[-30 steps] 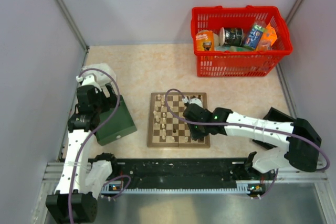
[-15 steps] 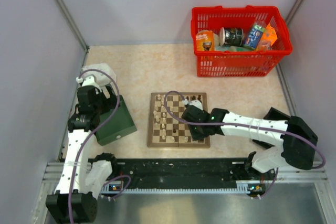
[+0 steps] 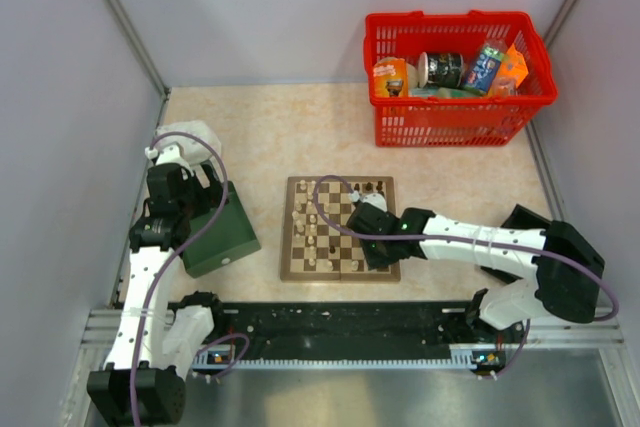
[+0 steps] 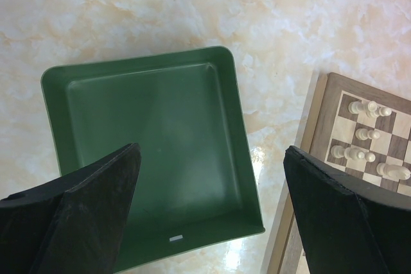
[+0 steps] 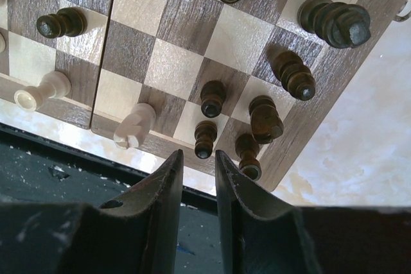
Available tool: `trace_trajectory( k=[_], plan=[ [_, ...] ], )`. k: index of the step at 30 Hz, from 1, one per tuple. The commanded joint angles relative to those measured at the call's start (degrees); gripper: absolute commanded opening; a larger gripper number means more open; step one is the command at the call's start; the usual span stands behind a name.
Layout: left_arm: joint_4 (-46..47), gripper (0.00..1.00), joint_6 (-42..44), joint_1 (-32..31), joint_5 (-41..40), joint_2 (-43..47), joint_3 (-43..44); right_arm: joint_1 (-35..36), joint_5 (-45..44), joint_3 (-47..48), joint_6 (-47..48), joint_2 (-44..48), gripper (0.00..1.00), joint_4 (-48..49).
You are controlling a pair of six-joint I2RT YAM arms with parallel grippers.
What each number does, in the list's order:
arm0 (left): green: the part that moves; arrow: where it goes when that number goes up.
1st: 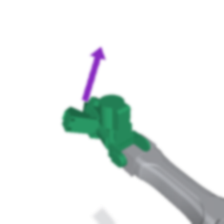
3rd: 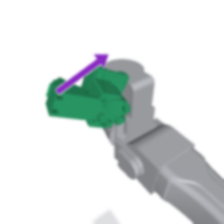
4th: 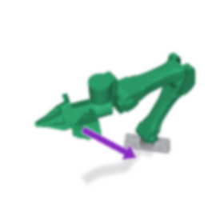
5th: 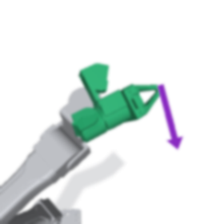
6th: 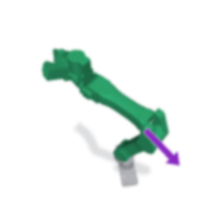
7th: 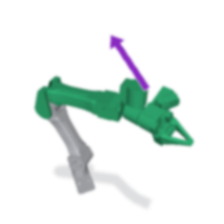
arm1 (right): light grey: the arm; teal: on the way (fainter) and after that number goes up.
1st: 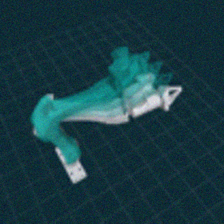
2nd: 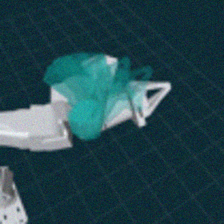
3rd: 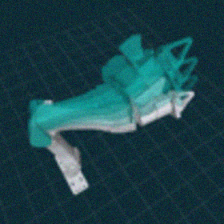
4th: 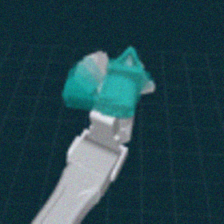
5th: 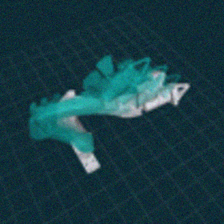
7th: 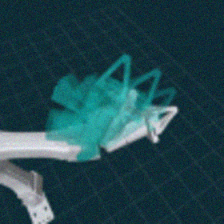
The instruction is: Set up the chess pieces on the board
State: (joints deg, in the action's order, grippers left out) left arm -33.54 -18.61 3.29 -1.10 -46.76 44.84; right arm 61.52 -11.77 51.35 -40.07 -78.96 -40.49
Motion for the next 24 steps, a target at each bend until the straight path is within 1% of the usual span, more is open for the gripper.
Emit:
trace_trajectory(
  k=[1,7,24],
  plan=[
    [1.11,0.99,-0.46,-0.04,-0.04,0.36,0.42,0.80,-0.89,-0.11,-0.53,-0.76,0.26,0.94],
    [1.19,0.99,-0.46,-0.04,0.14,0.36,0.25,0.80,-1.24,-0.20,-0.53,-1.20,0.26,1.03],
    [1.20,0.99,-0.29,-0.04,0.22,0.27,0.34,0.80,-0.89,0.06,-0.18,-1.99,0.18,1.99]
  ],
)
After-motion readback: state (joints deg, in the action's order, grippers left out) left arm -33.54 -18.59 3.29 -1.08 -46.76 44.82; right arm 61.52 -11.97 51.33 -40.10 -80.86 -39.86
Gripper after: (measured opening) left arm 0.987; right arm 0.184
